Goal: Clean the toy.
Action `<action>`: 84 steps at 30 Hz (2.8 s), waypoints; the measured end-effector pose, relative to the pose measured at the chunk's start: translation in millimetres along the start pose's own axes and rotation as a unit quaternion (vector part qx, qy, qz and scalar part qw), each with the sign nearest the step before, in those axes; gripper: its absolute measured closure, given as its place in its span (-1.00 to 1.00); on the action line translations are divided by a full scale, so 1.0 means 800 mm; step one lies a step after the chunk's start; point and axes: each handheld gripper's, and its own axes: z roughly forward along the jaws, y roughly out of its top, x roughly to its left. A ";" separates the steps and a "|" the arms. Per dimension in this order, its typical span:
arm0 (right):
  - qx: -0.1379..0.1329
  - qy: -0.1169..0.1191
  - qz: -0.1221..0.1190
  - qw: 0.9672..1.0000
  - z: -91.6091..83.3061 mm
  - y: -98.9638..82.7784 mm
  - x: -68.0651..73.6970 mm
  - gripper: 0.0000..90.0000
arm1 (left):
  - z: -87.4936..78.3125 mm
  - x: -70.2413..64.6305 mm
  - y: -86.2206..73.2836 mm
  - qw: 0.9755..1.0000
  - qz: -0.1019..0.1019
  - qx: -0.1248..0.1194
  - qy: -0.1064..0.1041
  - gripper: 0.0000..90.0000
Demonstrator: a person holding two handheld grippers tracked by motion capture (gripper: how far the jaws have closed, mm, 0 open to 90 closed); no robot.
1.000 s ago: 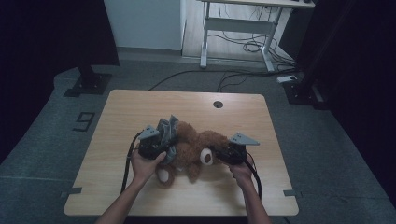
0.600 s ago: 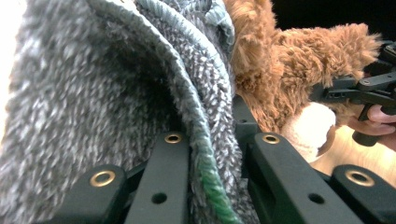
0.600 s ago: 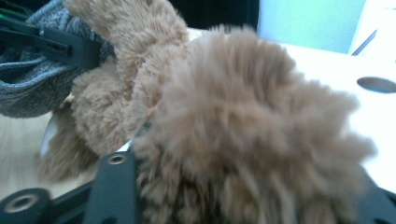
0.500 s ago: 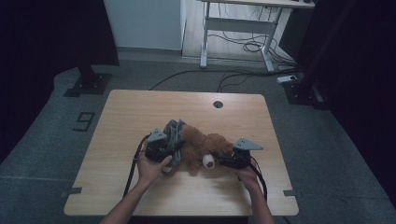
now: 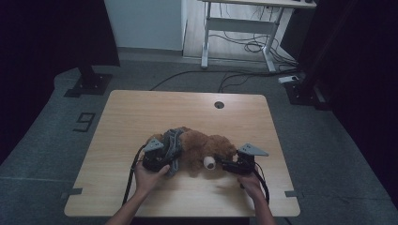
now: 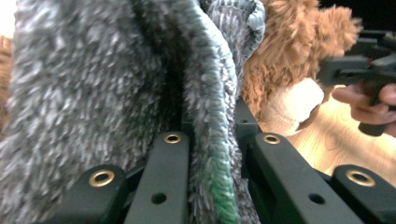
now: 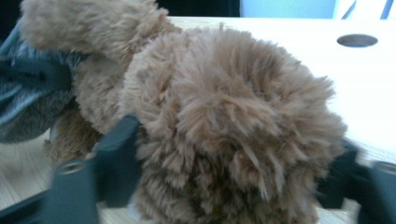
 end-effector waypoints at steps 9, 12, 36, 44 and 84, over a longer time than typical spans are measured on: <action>0.001 0.002 -0.051 0.999 -0.009 -0.015 0.009 -0.06 | -0.023 -0.040 0.064 0.998 0.053 -0.045 -0.001 0.78; 0.003 0.004 -0.058 0.998 -0.011 -0.017 0.010 -0.06 | -0.011 -0.071 0.091 0.995 0.084 -0.045 -0.016 0.78; 0.009 0.005 -0.068 0.998 -0.014 -0.022 0.009 -0.05 | 0.098 -0.123 0.082 0.985 0.134 0.104 -0.019 0.77; 0.007 0.010 -0.067 0.998 -0.015 -0.023 0.007 -0.04 | 0.042 -0.065 0.076 0.994 0.083 0.065 -0.008 0.78; 0.013 0.023 -0.085 0.996 -0.025 -0.028 0.002 -0.30 | 0.061 -0.010 0.086 0.995 0.037 0.091 0.001 0.77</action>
